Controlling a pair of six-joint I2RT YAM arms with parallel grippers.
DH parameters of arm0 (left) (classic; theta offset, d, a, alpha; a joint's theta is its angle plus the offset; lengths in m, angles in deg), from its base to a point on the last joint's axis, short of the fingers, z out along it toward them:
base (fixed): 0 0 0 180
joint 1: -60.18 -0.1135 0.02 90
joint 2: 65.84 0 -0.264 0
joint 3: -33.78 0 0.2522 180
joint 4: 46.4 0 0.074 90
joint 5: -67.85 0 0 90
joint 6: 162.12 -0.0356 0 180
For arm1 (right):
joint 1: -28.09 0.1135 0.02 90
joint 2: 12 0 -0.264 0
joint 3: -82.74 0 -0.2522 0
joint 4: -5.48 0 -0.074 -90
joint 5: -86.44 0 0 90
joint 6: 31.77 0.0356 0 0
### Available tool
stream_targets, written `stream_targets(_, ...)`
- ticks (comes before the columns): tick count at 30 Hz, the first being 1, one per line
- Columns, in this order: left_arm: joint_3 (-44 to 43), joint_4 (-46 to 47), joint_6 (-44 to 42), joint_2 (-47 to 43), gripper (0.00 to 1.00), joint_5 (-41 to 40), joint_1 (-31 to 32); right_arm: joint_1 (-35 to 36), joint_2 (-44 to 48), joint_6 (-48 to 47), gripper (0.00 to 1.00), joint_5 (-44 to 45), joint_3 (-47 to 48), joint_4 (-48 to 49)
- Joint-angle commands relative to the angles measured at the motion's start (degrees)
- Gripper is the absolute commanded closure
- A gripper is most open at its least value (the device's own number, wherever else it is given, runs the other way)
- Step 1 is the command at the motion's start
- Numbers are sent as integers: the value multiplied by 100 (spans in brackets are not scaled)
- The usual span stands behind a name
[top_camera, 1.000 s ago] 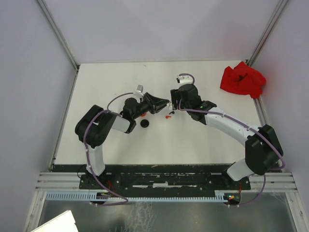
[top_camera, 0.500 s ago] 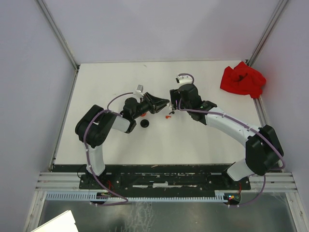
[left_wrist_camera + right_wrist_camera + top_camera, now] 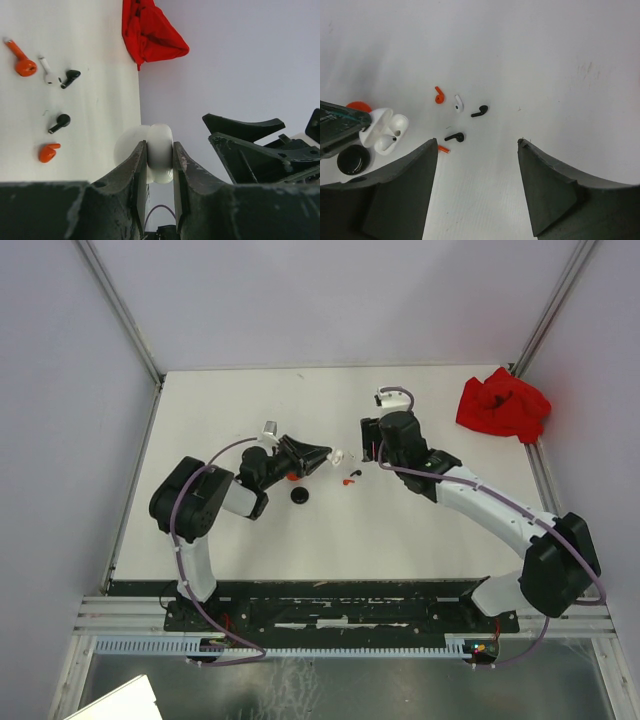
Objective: Insert the wireless bluetooth earbuds into the charging case
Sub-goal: Adjust the earbud with the charging case, then move the earbud to the center of the board.
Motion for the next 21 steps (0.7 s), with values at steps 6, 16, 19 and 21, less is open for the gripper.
stream_targets(6, 423, 714, 66, -420, 97, 354, -598, 15, -1354, -291, 32, -471, 947, -466)
stream_targets(16, 662, 1178, 303, -387, 97, 525, -915, 24, -3194, -467, 30, -116, 2530, -1252)
stream_targets(19, 673, 1262, 343, -359, 97, 547, -963, 22, -3523, -565, 29, 76, 2859, -1382)
stream_targets(21, 673, 1288, 357, -334, 97, 564, -978, 21, -3694, -626, 29, 171, 3021, -1426)
